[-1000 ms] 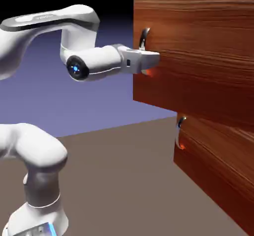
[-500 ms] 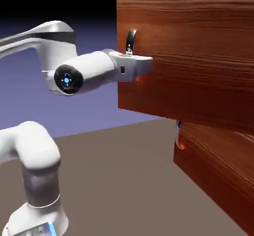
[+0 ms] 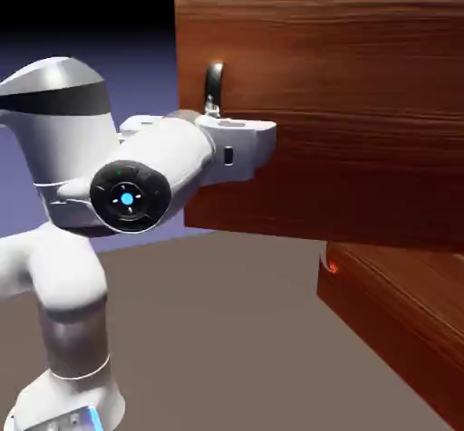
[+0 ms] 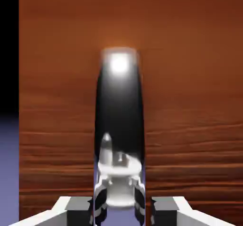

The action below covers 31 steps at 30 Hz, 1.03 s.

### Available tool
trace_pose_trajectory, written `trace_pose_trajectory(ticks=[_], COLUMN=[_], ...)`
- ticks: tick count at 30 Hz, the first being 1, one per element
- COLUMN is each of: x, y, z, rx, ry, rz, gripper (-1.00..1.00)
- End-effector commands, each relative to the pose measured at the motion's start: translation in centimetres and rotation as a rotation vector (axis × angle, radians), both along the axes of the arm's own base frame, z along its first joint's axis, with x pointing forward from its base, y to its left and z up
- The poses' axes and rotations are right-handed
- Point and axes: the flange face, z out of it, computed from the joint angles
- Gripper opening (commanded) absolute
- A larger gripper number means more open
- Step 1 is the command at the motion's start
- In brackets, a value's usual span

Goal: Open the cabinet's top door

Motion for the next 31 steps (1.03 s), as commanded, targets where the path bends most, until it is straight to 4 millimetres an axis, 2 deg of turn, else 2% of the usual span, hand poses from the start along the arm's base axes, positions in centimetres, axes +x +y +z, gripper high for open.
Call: trace_pose_trajectory(ticks=[1,8,16,25,31], x=[-0.3,-1.3,-1.3,-0.4,0.3], y=[-1.1,-8.2,-15.1,-21.4,-24.6], z=[0.0,0.0,0.0,0.0,0.0], rx=[0.000,0.000,0.000,0.000,0.000], ry=[0.000,0.000,0.000,0.000,0.001], rz=[0.022,0.167,0.306,0.436,0.501], gripper=[-1.00,-1.00,-1.00,-1.00,-1.00])
